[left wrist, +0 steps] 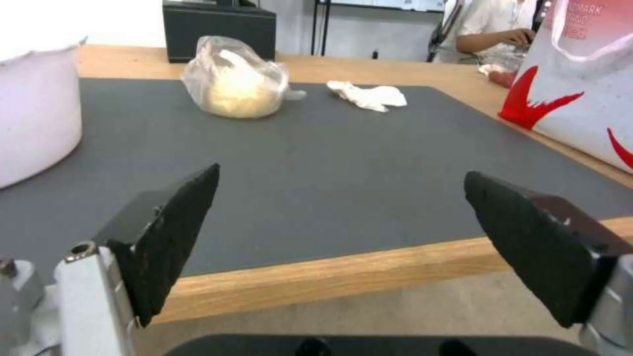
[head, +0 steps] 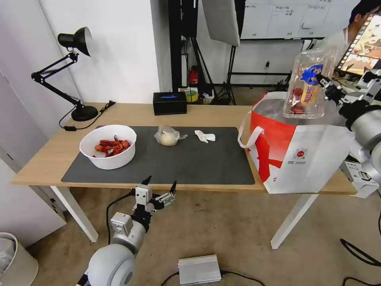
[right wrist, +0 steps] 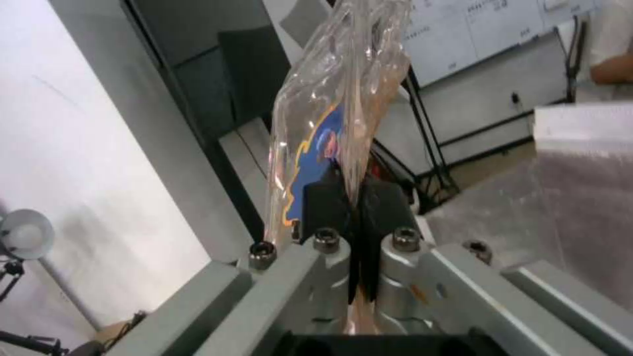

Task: Pick up the trash from the table and place it into the takeout bag.

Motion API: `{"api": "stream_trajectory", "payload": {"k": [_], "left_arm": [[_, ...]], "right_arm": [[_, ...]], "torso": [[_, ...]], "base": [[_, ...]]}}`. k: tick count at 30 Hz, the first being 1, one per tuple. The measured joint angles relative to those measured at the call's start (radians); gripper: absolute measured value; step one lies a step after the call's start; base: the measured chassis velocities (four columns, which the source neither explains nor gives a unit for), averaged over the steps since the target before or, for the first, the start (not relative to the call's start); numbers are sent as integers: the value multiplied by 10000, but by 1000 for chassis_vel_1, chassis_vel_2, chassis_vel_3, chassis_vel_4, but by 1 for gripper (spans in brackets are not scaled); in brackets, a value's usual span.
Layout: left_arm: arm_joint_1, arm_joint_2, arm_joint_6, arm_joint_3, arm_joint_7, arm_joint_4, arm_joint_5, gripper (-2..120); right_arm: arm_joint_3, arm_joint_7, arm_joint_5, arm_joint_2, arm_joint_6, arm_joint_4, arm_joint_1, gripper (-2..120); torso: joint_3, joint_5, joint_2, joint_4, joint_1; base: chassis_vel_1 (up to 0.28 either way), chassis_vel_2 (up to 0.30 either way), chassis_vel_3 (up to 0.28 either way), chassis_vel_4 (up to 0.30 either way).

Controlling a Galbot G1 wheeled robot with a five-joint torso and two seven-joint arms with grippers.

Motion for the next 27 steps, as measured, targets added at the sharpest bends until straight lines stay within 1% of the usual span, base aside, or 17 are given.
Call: {"api": "stream_trajectory", "payload": {"k": [4,16,22,27], "left_arm": [[-4,27,-22,0,0,3,-20,100],[41,18,-66,25,-25,2,-66,100],[92,37,-79,39,-29,-22,-66,100],[100,40,-82,53,-30,-23,-64,100]], "right_arm": [[26,25,-1,213,-17,16,-257,0],[58,51,-6,235,69,-42,-394,0],[63,27,144,231,461,-166,-286,0],[44,44,254,227,532,-277,-166,0]], "torso": [[0,0,0,0,0],[0,0,0,1,0],[0,0,0,0,0],[0,0,0,0,0]], "base": [[0,0,0,0],[0,0,0,0],[0,0,0,0],[0,0,0,0]]}}
